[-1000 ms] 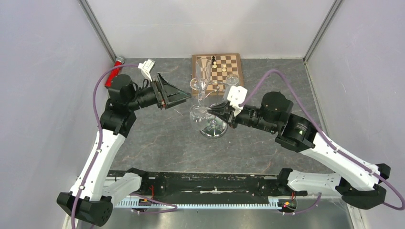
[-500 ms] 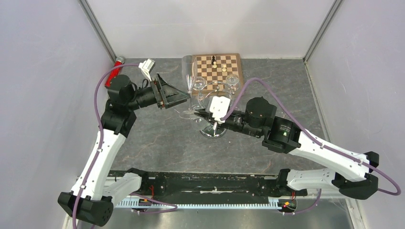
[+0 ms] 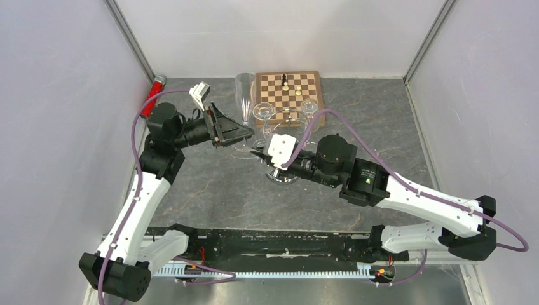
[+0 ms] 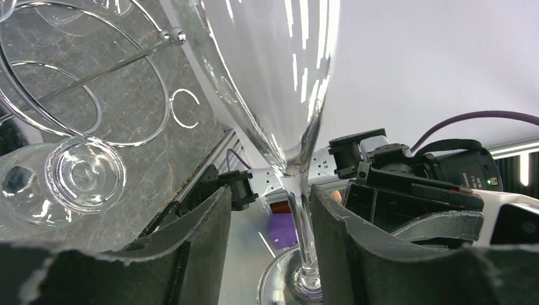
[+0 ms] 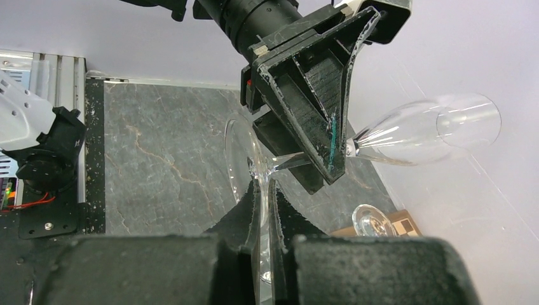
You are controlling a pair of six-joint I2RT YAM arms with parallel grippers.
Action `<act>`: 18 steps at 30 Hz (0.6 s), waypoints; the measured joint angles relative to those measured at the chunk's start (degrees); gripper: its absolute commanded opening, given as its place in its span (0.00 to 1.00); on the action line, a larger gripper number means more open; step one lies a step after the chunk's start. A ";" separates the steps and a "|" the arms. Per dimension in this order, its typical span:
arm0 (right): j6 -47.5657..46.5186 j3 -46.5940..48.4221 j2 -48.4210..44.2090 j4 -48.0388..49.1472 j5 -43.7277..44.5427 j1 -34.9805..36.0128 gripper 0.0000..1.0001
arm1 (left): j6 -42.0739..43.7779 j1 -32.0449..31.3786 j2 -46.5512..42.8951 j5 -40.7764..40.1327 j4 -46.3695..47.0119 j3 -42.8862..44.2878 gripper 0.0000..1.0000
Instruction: Take the wine glass off the wine glass rack
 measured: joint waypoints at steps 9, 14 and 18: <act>-1.01 -1.60 0.00 0.15 3.23 1.38 0.00 | -0.35 0.04 -0.46 1.22 1.14 0.00 0.07; -2.38 -2.43 0.26 0.00 4.20 2.29 0.01 | -1.25 0.09 -0.46 2.21 0.76 0.00 0.02; -2.69 -2.51 0.24 0.13 4.24 2.36 0.24 | -1.25 0.20 -0.46 2.43 0.68 0.00 0.02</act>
